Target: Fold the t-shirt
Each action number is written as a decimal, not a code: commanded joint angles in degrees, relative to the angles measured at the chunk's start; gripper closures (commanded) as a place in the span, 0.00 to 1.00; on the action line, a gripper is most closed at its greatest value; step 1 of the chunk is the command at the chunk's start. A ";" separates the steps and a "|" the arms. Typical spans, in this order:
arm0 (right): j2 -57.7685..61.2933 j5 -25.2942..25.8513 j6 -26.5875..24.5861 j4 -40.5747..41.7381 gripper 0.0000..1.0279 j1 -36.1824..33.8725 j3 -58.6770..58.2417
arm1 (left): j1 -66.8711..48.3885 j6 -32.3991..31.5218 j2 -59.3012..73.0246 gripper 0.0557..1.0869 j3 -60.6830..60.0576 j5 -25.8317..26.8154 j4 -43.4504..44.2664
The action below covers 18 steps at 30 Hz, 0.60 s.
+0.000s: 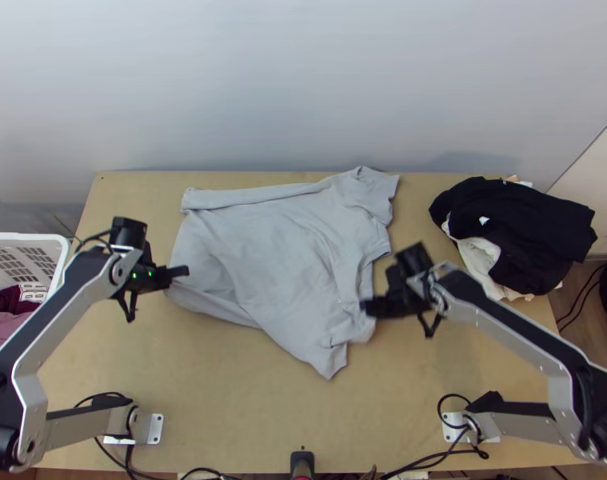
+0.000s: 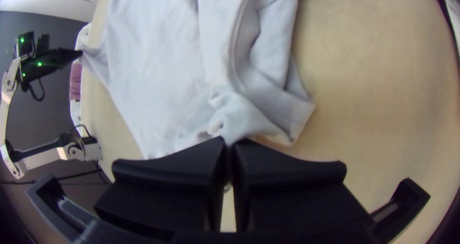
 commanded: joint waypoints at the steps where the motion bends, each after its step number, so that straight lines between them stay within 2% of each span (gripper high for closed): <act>1: 9.31 0.38 -4.34 1.35 0.97 -10.45 11.35 | 2.87 0.42 5.91 0.96 7.87 0.03 -0.68; 7: 21.79 0.47 -4.60 1.35 0.97 -15.37 23.13 | 3.57 -0.38 13.39 0.96 15.60 0.03 -0.68; 12: 28.12 0.47 -4.86 2.58 0.96 -20.20 26.55 | 4.10 -0.81 16.64 0.96 18.68 0.12 -0.68; 13: 28.30 0.47 -4.86 3.11 0.90 -20.91 26.20 | 4.10 -0.81 16.81 0.96 18.59 0.12 -0.60; 14: 28.12 0.38 -4.51 3.11 0.76 -21.26 25.85 | 4.01 -0.81 17.08 0.96 18.68 0.12 -0.51; 16: 27.59 0.30 -3.11 3.02 0.41 -21.96 24.62 | 3.92 -0.99 17.78 0.96 18.68 0.12 -0.33; 18: 26.63 0.12 -1.79 2.23 0.11 -22.22 23.74 | 3.84 -1.52 18.57 0.96 18.85 0.12 -0.25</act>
